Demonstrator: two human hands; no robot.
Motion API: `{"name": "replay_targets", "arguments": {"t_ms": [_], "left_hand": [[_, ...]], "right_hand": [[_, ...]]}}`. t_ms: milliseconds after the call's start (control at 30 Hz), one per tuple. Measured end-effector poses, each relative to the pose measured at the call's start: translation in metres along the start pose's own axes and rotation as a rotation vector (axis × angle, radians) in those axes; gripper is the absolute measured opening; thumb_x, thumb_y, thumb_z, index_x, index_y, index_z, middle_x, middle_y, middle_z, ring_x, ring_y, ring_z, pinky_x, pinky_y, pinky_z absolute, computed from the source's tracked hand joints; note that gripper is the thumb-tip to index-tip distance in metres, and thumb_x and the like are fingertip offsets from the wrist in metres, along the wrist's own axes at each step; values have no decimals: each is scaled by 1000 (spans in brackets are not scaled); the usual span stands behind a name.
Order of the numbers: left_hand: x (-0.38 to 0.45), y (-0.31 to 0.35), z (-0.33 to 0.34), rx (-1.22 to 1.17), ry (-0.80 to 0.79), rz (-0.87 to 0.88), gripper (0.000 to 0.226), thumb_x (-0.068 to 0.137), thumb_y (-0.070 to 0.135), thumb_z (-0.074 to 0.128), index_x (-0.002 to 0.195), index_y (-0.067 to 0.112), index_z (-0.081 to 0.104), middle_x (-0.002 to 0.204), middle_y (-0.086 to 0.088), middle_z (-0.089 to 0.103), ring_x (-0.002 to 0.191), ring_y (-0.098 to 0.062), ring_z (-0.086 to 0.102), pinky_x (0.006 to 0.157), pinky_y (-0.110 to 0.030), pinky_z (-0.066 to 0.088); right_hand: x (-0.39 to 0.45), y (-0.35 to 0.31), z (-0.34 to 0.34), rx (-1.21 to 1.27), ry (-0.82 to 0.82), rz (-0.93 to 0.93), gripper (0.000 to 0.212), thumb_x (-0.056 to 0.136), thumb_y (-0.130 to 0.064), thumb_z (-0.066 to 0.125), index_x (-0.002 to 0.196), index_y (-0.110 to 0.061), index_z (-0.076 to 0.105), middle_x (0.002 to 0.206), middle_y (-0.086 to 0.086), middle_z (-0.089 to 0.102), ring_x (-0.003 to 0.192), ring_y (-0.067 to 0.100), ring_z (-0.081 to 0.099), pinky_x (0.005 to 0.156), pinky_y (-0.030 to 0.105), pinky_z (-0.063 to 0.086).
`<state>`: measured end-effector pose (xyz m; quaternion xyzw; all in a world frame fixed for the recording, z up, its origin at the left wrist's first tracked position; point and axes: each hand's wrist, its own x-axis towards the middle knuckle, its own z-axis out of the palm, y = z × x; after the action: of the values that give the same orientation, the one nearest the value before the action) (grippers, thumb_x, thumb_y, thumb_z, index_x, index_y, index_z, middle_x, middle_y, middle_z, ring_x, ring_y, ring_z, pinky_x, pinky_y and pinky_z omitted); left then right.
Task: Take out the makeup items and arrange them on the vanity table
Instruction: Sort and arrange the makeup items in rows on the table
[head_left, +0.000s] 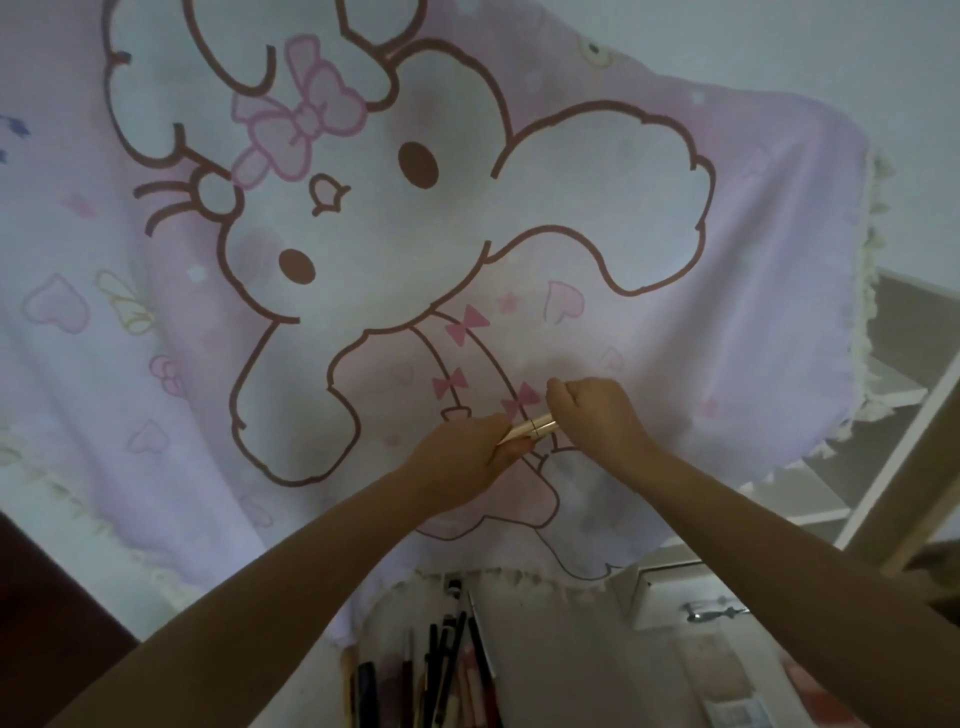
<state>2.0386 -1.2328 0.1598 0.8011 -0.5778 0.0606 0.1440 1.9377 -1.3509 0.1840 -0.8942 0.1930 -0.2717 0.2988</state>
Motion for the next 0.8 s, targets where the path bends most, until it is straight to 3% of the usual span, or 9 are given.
{"name": "replay_targets", "arguments": {"t_ms": [100,233,300,433,500,567,633,733,800], "left_hand": [[-3,-3,-3,-157,-12,17,24,97,32,36,76,22,34,61,13,35,50,0,31,47,-12,33],[-8,-4,-4,-20,120,18,18,96,37,36,94,19,39,62,14,33,49,0,31,44,-13,24],[-6,-3,-4,-7,137,21,24,96,37,36,98,15,46,66,12,35,52,-4,32,49,-19,26],[-1,-4,-8,-20,254,14,25,96,32,39,97,11,53,78,6,41,70,-13,40,60,-21,27],[-1,-1,-15,65,301,66,27,93,29,47,96,5,60,82,-5,53,75,-21,47,63,-25,31],[-4,3,-18,181,389,165,29,83,26,57,79,0,67,69,-14,60,63,-29,56,54,-27,40],[-7,7,-13,186,480,227,31,77,28,55,69,0,68,58,-14,59,51,-29,55,49,-25,44],[-13,11,-6,98,460,205,36,78,27,47,68,-2,66,57,-16,58,50,-29,55,49,-27,45],[-15,11,-3,65,429,156,34,80,26,52,67,-3,65,57,-17,57,51,-31,55,48,-29,45]], "right_hand": [[2,9,2,44,12,-224,51,90,-9,46,44,-25,32,42,-15,30,38,7,30,42,18,25],[7,17,-9,96,-212,-55,41,93,-32,45,53,-22,44,47,-7,39,36,2,41,43,11,31],[8,19,-14,173,-281,-99,31,91,-28,48,61,-24,52,52,-7,47,38,-3,46,42,7,35],[4,19,-20,314,-247,-169,14,88,-12,54,91,-26,56,75,-11,56,63,-2,55,56,7,45],[3,15,-20,337,-270,-72,9,92,-26,45,94,-23,53,66,-11,61,56,0,57,50,9,45],[2,12,-20,302,-286,17,36,95,-36,34,70,-19,54,42,-7,57,36,1,49,41,13,39],[-1,14,-20,238,-270,-18,38,95,-28,39,60,-19,50,35,-7,52,31,1,43,40,14,37],[-11,21,-18,340,-221,-143,14,89,-4,50,80,-14,55,61,-8,56,47,-4,53,50,10,44],[-15,25,-14,446,-222,-127,14,87,0,53,92,-14,55,71,-7,57,54,-4,56,53,12,48]]}}
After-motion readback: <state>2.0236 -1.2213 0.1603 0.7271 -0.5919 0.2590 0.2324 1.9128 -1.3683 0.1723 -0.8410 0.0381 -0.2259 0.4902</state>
